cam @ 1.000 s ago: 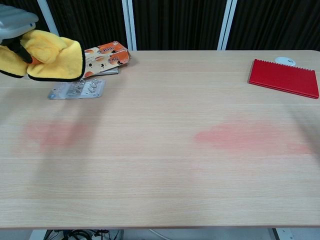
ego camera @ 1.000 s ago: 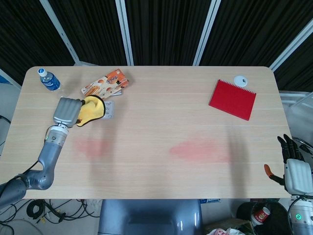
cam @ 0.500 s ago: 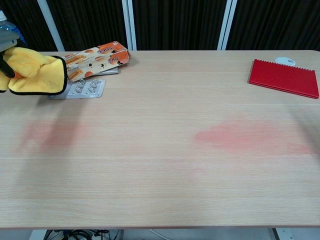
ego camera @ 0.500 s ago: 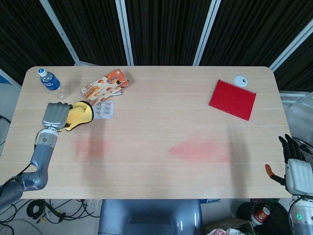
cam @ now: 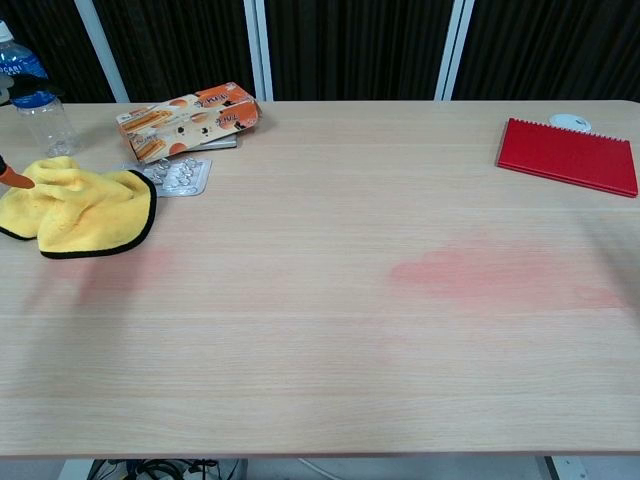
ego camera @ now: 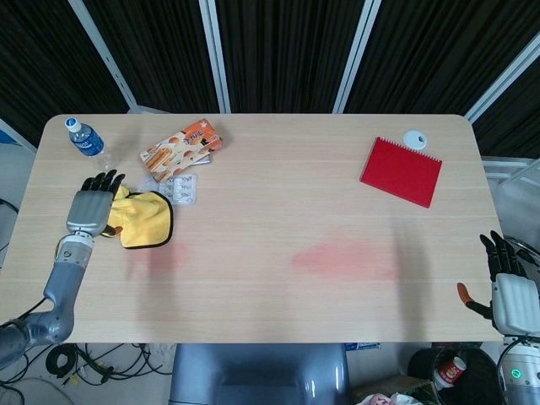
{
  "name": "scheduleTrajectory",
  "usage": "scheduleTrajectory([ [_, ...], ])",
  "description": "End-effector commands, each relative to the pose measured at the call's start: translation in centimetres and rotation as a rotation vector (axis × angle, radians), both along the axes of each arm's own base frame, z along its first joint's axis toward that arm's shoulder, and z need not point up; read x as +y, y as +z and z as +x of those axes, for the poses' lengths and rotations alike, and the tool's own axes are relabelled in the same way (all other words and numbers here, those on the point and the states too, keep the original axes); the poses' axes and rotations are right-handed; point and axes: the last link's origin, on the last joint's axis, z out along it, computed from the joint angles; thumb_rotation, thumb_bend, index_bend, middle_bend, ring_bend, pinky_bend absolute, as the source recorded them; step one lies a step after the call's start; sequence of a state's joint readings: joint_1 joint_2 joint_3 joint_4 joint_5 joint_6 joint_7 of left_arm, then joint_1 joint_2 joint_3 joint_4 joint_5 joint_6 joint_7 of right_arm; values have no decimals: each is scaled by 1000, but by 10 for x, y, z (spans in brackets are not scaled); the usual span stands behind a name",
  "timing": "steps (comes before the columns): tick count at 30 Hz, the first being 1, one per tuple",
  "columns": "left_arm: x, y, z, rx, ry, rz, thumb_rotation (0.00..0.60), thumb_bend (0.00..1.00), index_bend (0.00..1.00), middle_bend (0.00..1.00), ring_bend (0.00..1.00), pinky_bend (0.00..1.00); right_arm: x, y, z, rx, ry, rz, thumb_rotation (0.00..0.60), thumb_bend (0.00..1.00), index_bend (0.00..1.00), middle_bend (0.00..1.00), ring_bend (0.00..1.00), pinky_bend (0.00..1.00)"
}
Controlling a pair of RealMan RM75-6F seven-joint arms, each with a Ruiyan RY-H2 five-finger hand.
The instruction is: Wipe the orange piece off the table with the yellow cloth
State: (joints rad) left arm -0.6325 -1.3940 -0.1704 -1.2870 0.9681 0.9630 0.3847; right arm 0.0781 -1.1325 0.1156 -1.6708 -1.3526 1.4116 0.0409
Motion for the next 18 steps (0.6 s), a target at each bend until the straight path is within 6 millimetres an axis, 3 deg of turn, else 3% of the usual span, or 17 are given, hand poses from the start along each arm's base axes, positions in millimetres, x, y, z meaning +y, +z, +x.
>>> scheduleTrajectory([
  [1,-29,18,-6,-72,0,37,600,42,15,0,0,87,0,0,0,1,-1,0,600,221,10,0,0,187],
  [7,-102,49,-20,-121,-18,67,600,35,0,0,0,25,-1,1,0,14,4,-2,600,204,9,0,0,187],
  [11,-140,59,-30,-101,-29,71,600,22,0,0,0,1,-1,1,1,26,24,-3,600,148,9,0,0,187],
  [15,-166,61,-38,-96,-31,76,600,17,0,0,0,0,0,1,2,37,35,-3,600,135,8,0,0,187],
  [18,-173,63,-38,-102,-55,84,600,18,0,0,0,0,0,1,2,46,38,-4,600,134,6,0,0,187],
])
